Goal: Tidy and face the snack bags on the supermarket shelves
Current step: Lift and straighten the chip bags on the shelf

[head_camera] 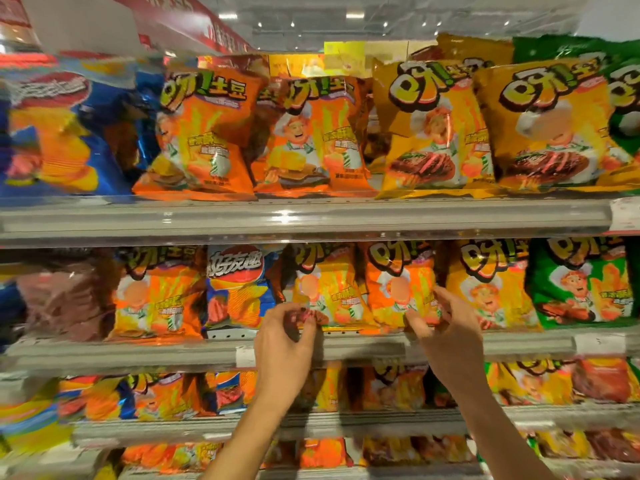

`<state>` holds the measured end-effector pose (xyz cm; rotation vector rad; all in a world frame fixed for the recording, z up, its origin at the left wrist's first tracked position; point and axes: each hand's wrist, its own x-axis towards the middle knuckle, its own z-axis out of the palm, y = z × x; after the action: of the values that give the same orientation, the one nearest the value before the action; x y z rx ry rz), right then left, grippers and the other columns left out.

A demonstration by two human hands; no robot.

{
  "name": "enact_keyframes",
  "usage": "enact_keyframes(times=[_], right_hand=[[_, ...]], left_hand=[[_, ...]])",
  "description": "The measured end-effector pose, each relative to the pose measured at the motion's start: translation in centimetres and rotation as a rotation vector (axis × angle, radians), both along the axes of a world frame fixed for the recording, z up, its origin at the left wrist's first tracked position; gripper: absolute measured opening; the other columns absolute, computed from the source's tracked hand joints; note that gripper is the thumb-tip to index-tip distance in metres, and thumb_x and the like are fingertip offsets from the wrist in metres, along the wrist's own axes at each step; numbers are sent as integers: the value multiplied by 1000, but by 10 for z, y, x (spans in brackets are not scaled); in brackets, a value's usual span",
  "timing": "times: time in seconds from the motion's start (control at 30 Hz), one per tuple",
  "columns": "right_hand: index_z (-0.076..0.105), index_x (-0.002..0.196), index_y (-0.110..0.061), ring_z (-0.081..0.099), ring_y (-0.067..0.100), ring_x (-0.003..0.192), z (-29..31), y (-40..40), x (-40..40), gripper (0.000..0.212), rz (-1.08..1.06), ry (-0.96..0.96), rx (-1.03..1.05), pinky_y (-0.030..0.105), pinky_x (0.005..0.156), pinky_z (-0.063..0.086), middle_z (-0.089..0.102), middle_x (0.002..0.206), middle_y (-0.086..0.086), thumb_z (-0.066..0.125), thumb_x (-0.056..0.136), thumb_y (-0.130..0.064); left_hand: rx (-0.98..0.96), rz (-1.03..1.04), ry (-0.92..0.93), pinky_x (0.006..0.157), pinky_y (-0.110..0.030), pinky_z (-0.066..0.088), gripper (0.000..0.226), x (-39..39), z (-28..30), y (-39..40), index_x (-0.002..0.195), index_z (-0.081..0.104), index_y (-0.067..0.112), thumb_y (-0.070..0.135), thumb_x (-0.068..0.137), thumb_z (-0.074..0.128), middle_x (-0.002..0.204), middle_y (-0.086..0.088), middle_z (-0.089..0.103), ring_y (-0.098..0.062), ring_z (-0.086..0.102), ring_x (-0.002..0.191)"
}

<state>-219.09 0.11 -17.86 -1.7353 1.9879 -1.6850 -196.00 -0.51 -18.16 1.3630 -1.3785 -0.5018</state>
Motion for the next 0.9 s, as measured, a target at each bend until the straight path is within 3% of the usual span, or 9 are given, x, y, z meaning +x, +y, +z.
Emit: enact_keyframes(times=[0.13,0.27,0.33,0.47,0.53,0.6,0.7,0.8,0.9], right_hand=[[61,122,15,67,45,101,3,-16,-9,67,19,146,4,56,88,57,68,111,28,92,71,-15],[42,149,-12,50,30,133,18,-42,-26,98,221,-162,395,48,112,43,51,147,10,79,74,-62],[44,144,-13,56,27,125,21,-58,-34,112,254,-191,465,46,107,47,56,141,6,75,58,-78],[42,144,-15,57,22,127,20,-80,-42,101,334,-220,580,33,99,48,56,140,-2,84,66,-62],[57,123,-29,66,0,106,20,-83,-46,67,414,-243,560,13,81,48,69,116,-17,87,68,-55],[64,109,-40,67,-12,93,21,-82,-49,46,481,-217,539,2,66,46,73,95,-26,87,72,-52],[66,104,-44,64,-18,89,23,-79,-50,37,540,-250,526,2,65,47,71,94,-35,87,74,-51],[68,112,-39,68,-8,94,20,-79,-48,49,551,-296,512,17,81,51,75,101,-23,88,70,-53],[68,108,-37,70,-4,92,19,-76,-42,47,538,-327,504,20,79,51,76,98,-22,90,69,-50]], left_hand=[[74,-6,-9,103,-33,44,68,-2,6,-17,145,39,11,30,89,72,133,-4,55,-20,53,125],[239,-124,-8,111,-32,37,108,-8,14,-44,157,11,11,49,80,76,154,-6,41,-23,42,139],[314,-168,6,102,-25,36,113,-9,18,-57,157,11,11,54,76,77,152,-4,42,-22,44,136],[407,-221,24,80,-16,46,84,-7,21,-76,136,42,13,52,73,81,120,8,59,-8,62,103],[411,-263,86,60,-8,48,52,-6,20,-83,109,58,18,45,72,83,99,11,69,1,69,83],[415,-299,141,58,-7,50,42,-5,20,-87,103,62,20,38,73,85,92,9,74,2,71,80],[435,-331,171,68,-15,57,38,-4,21,-89,103,65,18,34,75,85,87,10,78,-1,72,80],[427,-322,229,58,-11,53,40,-4,23,-87,104,65,17,33,74,85,84,13,77,-3,73,78],[425,-325,272,53,-13,52,44,-2,24,-83,106,65,18,35,72,86,84,11,77,-6,74,74]])
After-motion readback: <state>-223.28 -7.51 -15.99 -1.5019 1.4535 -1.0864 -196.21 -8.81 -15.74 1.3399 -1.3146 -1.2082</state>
